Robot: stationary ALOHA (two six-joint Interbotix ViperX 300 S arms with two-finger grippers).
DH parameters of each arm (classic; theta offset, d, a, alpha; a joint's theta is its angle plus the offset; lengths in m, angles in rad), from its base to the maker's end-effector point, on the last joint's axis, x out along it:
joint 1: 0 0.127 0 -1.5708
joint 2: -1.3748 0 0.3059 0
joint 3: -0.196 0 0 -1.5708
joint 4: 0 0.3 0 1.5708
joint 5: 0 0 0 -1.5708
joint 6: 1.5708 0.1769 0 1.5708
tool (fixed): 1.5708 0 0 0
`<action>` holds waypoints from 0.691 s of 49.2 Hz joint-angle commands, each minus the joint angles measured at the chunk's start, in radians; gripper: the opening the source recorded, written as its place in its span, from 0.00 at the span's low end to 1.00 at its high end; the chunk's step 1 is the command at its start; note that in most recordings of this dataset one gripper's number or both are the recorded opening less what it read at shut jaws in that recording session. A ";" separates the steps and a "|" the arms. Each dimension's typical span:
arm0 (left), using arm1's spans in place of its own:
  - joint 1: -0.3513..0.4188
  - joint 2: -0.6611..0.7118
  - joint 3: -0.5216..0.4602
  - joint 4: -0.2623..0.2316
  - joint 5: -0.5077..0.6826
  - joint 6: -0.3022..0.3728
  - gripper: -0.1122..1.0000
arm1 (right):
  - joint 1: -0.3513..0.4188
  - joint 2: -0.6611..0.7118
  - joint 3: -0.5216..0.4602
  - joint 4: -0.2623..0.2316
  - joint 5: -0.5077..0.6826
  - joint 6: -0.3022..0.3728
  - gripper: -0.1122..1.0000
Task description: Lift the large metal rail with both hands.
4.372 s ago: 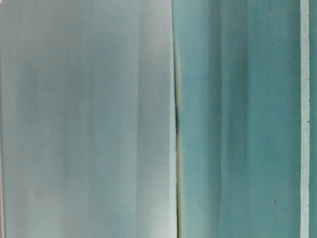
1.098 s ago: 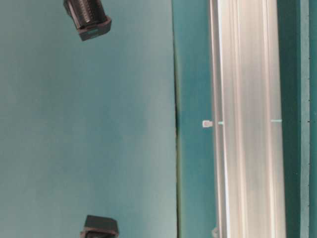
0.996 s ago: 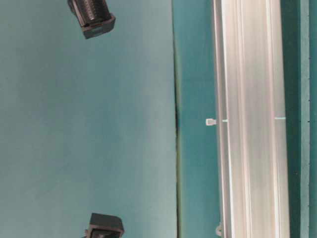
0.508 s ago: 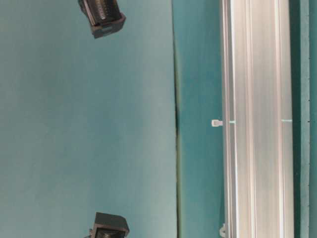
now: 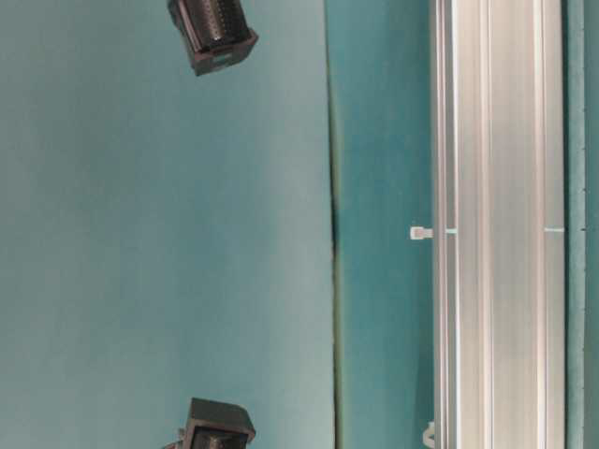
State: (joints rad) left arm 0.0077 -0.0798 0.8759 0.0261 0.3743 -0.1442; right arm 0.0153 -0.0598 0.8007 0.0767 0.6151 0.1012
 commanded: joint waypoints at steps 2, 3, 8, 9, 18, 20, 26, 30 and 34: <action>0.012 0.002 -0.008 -0.005 -0.011 -0.029 0.43 | 0.011 0.008 -0.003 0.005 -0.005 0.000 0.44; 0.014 0.005 -0.006 -0.005 -0.012 -0.029 0.43 | 0.011 0.012 -0.003 0.005 -0.006 0.000 0.44; 0.012 0.005 -0.005 -0.005 -0.017 -0.028 0.43 | 0.011 0.018 -0.003 0.005 -0.012 0.000 0.44; 0.014 0.006 -0.005 -0.005 -0.018 -0.028 0.43 | 0.011 0.020 -0.003 0.005 -0.014 0.000 0.44; 0.012 0.005 -0.003 -0.005 -0.043 -0.029 0.43 | 0.009 0.031 0.000 0.003 -0.014 0.003 0.44; 0.014 0.006 -0.003 -0.005 -0.052 -0.029 0.43 | 0.008 0.031 0.002 0.003 -0.015 0.003 0.44; 0.014 0.006 0.000 -0.005 -0.072 -0.028 0.43 | 0.002 0.031 0.005 -0.003 -0.014 0.003 0.44; 0.014 0.006 0.005 -0.005 -0.074 -0.028 0.43 | -0.003 0.031 0.005 -0.014 -0.014 0.003 0.44; 0.014 0.005 0.011 -0.005 -0.069 -0.028 0.43 | -0.008 0.029 0.005 -0.018 -0.014 0.003 0.44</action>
State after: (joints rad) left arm 0.0061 -0.0767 0.8897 0.0276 0.3191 -0.1442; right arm 0.0138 -0.0399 0.8053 0.0660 0.6013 0.1012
